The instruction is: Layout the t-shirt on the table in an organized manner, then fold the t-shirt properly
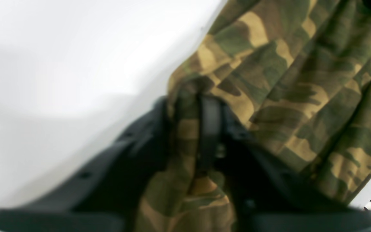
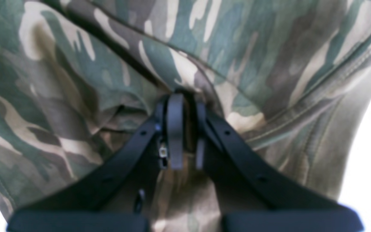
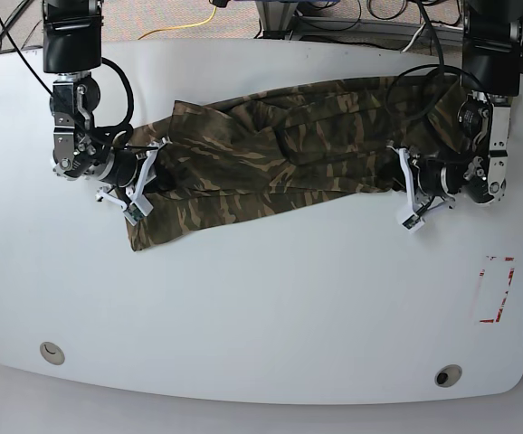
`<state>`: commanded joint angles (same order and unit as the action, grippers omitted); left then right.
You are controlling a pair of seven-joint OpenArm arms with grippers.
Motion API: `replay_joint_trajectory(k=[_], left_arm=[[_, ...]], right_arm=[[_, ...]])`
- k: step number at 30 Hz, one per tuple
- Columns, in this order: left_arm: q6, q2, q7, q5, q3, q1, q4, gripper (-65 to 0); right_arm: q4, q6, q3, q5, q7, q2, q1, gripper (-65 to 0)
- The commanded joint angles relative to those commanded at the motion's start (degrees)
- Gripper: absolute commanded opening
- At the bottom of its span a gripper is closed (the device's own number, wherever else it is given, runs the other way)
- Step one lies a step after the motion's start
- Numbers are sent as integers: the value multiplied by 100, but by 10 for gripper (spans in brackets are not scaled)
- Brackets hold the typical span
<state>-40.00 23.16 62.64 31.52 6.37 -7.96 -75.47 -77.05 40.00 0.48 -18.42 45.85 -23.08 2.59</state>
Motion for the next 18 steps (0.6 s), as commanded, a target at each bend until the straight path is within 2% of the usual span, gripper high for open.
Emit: replay_joint_trajectory(k=[10,18], left_arm=[[0,0,-211,0,-598,0,-18,-576],[0,0,-220,0,-624,-9,-308,-576]], right_arm=[[0,0,-9,0,0,0,0,-602],[9,0,-18,0,0,0,-18,-602]])
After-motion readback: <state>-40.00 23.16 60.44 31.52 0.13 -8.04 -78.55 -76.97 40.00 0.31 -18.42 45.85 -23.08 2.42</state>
